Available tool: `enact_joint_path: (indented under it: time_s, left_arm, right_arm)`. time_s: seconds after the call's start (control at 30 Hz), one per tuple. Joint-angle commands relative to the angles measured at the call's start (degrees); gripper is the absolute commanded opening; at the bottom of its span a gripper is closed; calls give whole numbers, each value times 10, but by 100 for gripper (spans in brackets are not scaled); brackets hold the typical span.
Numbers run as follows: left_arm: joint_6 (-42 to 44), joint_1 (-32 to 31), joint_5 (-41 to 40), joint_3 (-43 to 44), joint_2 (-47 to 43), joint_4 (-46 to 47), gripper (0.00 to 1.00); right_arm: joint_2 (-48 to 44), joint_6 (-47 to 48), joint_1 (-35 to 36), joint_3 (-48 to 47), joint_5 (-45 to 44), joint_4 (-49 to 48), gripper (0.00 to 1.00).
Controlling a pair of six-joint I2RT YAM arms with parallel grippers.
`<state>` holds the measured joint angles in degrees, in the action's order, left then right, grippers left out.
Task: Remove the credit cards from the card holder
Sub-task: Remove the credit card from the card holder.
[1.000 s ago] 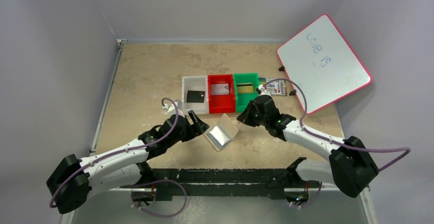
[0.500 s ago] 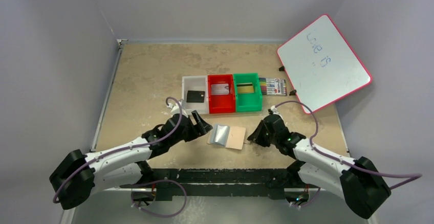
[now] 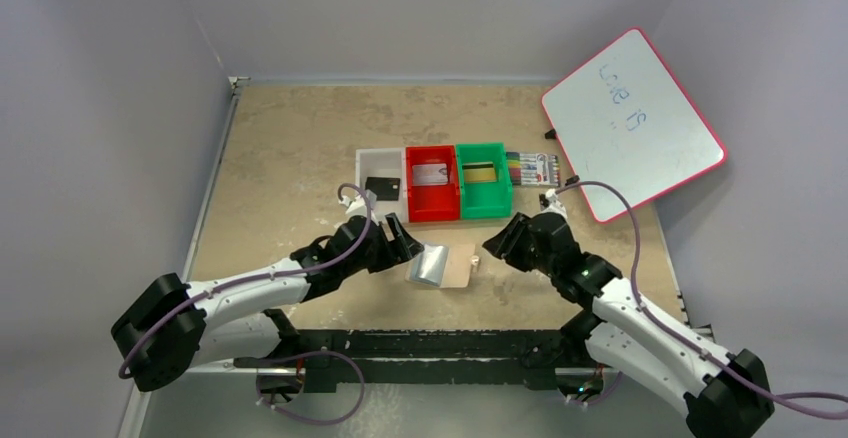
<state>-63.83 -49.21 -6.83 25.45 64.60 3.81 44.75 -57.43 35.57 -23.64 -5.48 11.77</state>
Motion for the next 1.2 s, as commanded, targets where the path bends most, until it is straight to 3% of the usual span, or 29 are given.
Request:
enact_joint_path:
  time_s: [0.0,0.17,0.3,0.43,0.6,0.77,0.97,1.17]
  left_arm:
    - [11,-2,-7,15,-1,24,73]
    - [12,-2,-7,18,3,24,73]
    - [11,-2,-20,18,-3,13,72]
    - [9,-2,-41,16,-21,-15,72]
    - [6,-2,-68,7,-53,-47,72]
    - [5,-2,-69,2,-65,-48,72]
    - [7,-1,-27,3,-45,16,73]
    - [7,-2,27,21,17,86,73]
  right_arm:
    - [-36,24,-1,-41,-4,6,46]
    - [-18,90,-1,-62,62,-76,44]
    - [62,129,1,-76,165,-147,37]
    - [139,148,8,-92,197,-171,33]
    - [208,134,21,-86,172,-147,32]
    - [218,87,21,-44,128,-126,28]
    - [209,40,21,-6,94,-141,27]
    - [262,51,21,-5,87,-173,26]
